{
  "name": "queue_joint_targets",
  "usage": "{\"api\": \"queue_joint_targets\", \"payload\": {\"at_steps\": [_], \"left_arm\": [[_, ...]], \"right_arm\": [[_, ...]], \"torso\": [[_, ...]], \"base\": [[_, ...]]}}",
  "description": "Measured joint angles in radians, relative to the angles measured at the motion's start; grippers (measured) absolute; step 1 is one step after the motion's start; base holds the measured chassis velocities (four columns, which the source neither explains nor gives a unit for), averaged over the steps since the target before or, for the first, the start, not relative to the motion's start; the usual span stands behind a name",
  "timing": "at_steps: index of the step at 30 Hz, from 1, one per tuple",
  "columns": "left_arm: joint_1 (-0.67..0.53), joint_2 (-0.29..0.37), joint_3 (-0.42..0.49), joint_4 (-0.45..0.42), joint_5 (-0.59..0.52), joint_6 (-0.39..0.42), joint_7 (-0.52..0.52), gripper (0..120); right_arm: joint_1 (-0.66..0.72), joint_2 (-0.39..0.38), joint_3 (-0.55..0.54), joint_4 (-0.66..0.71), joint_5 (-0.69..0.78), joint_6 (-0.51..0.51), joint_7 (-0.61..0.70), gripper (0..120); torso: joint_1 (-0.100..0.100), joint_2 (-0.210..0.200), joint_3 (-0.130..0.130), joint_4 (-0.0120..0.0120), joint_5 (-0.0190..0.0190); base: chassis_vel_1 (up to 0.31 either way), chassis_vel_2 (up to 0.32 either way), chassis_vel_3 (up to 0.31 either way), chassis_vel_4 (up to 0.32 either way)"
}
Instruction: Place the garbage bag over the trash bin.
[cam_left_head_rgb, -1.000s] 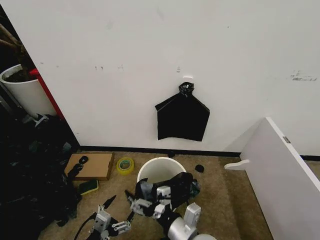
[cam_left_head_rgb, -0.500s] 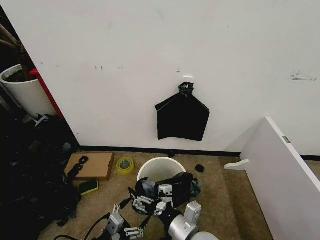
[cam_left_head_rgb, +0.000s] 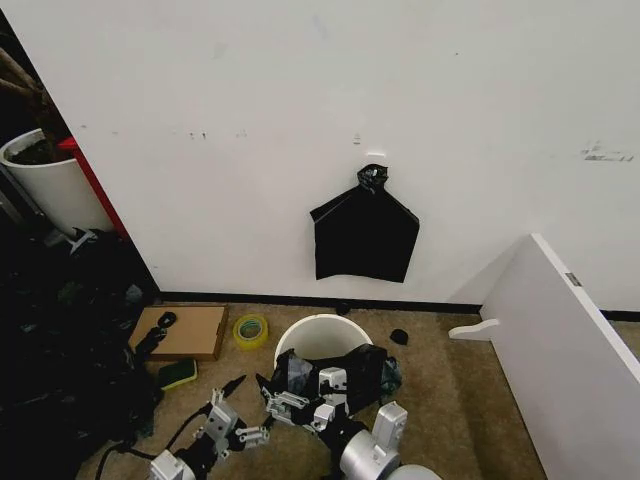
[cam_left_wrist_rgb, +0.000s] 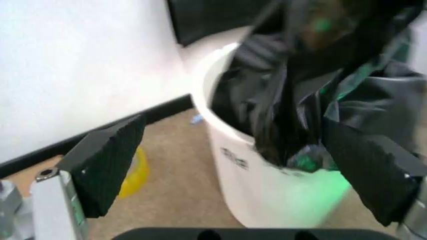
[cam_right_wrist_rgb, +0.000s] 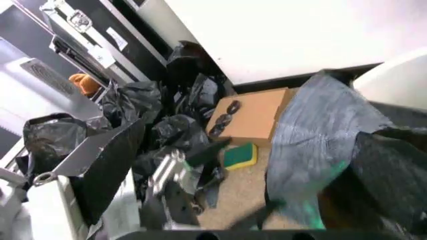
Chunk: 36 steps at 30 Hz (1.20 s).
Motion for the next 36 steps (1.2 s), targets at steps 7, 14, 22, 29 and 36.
{"api": "queue_joint_targets", "payload": {"at_steps": [7, 14, 22, 29, 36], "left_arm": [[-0.021, -0.011, -0.010, 0.014, -0.015, 0.000, -0.020, 100], [-0.020, -0.019, -0.039, 0.020, -0.062, 0.001, -0.045, 100], [0.033, -0.038, -0.060, 0.020, -0.060, -0.020, -0.057, 100], [0.219, -0.059, -0.124, -0.018, -0.009, -0.090, -0.025, 100], [0.324, -0.085, -0.174, 0.004, 0.006, -0.163, -0.022, 100]], "right_arm": [[-0.007, -0.007, 0.005, 0.009, 0.000, -0.001, -0.004, 100], [-0.030, -0.027, 0.009, 0.021, -0.014, -0.004, -0.017, 100], [-0.047, -0.045, 0.006, 0.024, -0.046, -0.021, -0.040, 100], [-0.076, -0.084, 0.022, 0.055, -0.121, -0.017, -0.093, 100], [-0.106, -0.123, 0.038, 0.092, -0.215, -0.005, -0.149, 100]], "torso": [[0.000, 0.000, 0.000, 0.0001, 0.0000], [0.000, 0.000, 0.000, -0.0001, 0.0001], [0.000, 0.000, 0.000, -0.0001, -0.0001], [0.000, 0.000, 0.000, 0.0003, 0.0001], [0.000, 0.000, 0.000, -0.0001, 0.0001]], "base": [[0.000, 0.000, 0.000, 0.000], [0.000, 0.000, 0.000, 0.000], [0.000, 0.000, 0.000, 0.000], [0.000, 0.000, 0.000, 0.000], [0.000, 0.000, 0.000, 0.000]]}}
